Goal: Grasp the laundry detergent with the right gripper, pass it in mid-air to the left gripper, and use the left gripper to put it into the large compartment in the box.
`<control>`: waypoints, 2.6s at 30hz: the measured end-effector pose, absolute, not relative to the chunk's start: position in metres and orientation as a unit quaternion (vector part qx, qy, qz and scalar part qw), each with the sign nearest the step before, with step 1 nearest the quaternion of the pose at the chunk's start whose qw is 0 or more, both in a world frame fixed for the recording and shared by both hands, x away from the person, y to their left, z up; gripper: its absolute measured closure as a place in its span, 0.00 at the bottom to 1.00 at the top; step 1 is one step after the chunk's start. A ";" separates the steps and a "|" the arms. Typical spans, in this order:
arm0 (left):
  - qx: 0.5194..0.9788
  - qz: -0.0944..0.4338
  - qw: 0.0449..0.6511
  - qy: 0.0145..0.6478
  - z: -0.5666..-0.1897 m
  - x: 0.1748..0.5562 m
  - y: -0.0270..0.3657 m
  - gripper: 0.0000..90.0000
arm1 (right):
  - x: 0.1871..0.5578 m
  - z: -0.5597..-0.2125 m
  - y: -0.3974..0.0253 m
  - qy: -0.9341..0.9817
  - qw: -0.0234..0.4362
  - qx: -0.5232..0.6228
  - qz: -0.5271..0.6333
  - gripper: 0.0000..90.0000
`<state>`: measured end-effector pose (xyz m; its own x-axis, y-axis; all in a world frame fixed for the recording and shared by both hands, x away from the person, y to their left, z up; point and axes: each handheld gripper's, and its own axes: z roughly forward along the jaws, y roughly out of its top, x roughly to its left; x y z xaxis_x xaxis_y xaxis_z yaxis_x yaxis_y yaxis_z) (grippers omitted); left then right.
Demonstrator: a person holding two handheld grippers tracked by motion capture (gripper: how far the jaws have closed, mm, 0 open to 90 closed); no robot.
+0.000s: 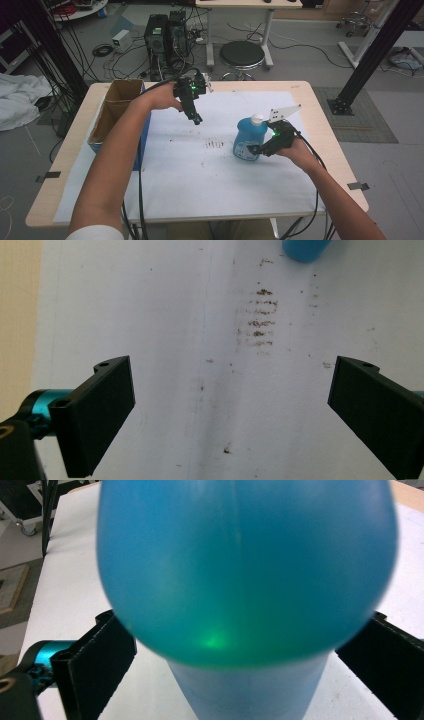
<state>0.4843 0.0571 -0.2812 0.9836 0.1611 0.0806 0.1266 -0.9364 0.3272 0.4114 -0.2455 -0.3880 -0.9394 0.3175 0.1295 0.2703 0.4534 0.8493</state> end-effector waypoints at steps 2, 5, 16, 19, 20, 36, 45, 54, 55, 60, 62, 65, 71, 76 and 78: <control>0.982 0.053 0.163 0.074 -0.282 0.484 0.057 0.05 | 0.411 -0.390 -0.245 0.851 0.025 0.173 0.496 0.02; 0.983 0.053 0.161 0.073 -0.282 0.485 0.057 0.05 | 0.410 -0.392 -0.245 0.848 0.028 0.175 0.500 0.03; 0.983 0.052 0.161 0.073 -0.282 0.485 0.057 0.05 | 0.409 -0.396 -0.246 0.835 0.031 0.165 0.523 0.17; 0.983 0.053 0.162 0.072 -0.282 0.485 0.057 0.05 | 0.409 -0.398 -0.246 0.833 0.031 0.167 0.527 0.17; 0.983 0.053 0.162 0.073 -0.282 0.485 0.057 0.05 | 0.409 -0.399 -0.246 0.832 0.031 0.169 0.527 0.17; 0.983 0.053 0.161 0.071 -0.283 0.485 0.057 0.05 | 0.409 -0.401 -0.248 0.827 0.036 0.164 0.536 0.31; 0.983 0.051 0.161 0.072 -0.284 0.485 0.057 0.05 | 0.409 -0.401 -0.248 0.829 0.046 0.160 0.534 0.36; 0.983 0.049 0.161 0.073 -0.286 0.486 0.057 0.05 | 0.410 -0.401 -0.247 0.827 0.058 0.156 0.536 0.43; 0.983 0.049 0.161 0.074 -0.287 0.487 0.057 0.05 | 0.409 -0.401 -0.247 0.827 0.059 0.154 0.537 0.44; 0.983 0.047 0.161 0.074 -0.288 0.487 0.056 0.05 | 0.408 -0.401 -0.247 0.828 0.068 0.144 0.538 0.48; 0.983 0.048 0.160 0.072 -0.288 0.488 0.056 0.05 | 0.407 -0.401 -0.247 0.827 0.074 0.143 0.539 0.49; 0.983 0.048 0.160 0.073 -0.287 0.487 0.056 0.05 | 0.406 -0.400 -0.246 0.827 0.084 0.143 0.537 0.50; 0.983 0.051 0.160 0.075 -0.286 0.483 0.058 0.05 | 0.400 -0.394 -0.245 0.832 0.096 0.143 0.528 0.50; 0.983 0.058 0.162 0.070 -0.281 0.474 0.060 0.05 | 0.390 -0.379 -0.249 0.827 0.094 0.140 0.536 0.51; 0.982 0.061 0.164 0.068 -0.279 0.470 0.060 0.05 | 0.384 -0.371 -0.250 0.829 0.096 0.137 0.534 0.51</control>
